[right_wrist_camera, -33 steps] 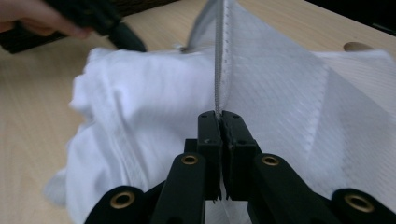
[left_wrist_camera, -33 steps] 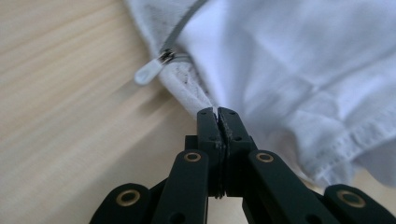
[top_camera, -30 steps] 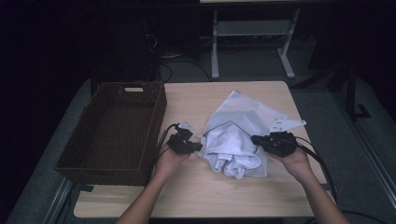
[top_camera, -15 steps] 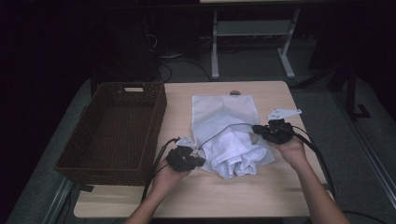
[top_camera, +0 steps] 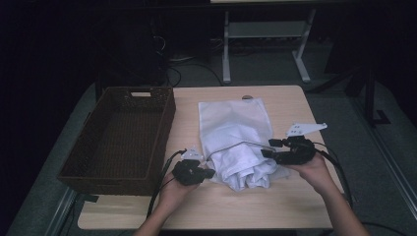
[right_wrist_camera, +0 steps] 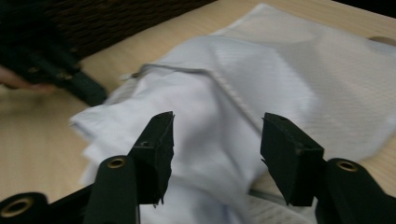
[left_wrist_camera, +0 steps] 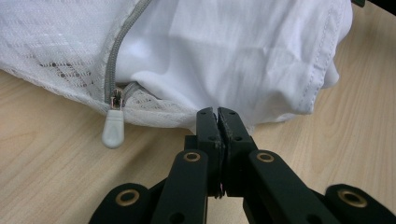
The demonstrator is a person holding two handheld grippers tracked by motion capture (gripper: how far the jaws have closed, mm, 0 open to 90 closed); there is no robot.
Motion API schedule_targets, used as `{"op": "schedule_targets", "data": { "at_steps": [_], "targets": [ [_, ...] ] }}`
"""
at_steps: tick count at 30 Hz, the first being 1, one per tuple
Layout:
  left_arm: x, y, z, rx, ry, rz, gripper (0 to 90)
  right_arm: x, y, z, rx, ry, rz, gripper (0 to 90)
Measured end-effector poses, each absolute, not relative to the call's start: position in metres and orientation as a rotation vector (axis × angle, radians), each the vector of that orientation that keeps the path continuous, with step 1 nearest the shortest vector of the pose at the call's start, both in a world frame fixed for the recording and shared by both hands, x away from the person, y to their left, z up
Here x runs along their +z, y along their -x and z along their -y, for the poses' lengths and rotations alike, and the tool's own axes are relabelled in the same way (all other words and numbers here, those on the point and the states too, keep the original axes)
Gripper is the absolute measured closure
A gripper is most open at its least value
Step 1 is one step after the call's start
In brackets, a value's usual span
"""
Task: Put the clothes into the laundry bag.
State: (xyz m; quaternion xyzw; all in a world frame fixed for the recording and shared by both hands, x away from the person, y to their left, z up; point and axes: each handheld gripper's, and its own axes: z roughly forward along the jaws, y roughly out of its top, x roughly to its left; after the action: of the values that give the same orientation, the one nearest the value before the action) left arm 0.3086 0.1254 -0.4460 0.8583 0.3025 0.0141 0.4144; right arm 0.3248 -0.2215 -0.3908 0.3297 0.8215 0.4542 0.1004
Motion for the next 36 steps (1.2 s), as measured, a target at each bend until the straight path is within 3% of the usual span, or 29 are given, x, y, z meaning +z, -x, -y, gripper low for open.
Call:
{"op": "schedule_targets", "data": {
  "at_steps": [14, 21, 27, 33, 36],
  "targets": [
    [-0.448, -0.308, -0.123, 0.039, -2.169, -0.744, 88.3, -0.405, -0.294, 0.171, 1.286, -0.791, -2.513, 25.9],
    [-0.450, -0.307, -0.118, 0.036, -2.186, -0.727, 88.3, -0.429, -0.294, 0.153, 1.134, -0.806, -2.550, 23.6],
    [-0.452, -0.308, -0.115, 0.031, -2.195, -0.719, 88.3, -0.450, -0.295, 0.141, 1.035, -0.816, -2.573, 39.2],
    [-0.452, -0.308, -0.113, 0.027, -2.204, -0.710, 88.3, -0.456, -0.296, 0.139, 0.994, -0.841, -2.560, 71.7],
    [-0.453, -0.308, -0.112, 0.024, -2.207, -0.703, 88.3, -0.457, -0.296, 0.140, 1.010, -0.877, -2.548, 80.2]
  ]
}}
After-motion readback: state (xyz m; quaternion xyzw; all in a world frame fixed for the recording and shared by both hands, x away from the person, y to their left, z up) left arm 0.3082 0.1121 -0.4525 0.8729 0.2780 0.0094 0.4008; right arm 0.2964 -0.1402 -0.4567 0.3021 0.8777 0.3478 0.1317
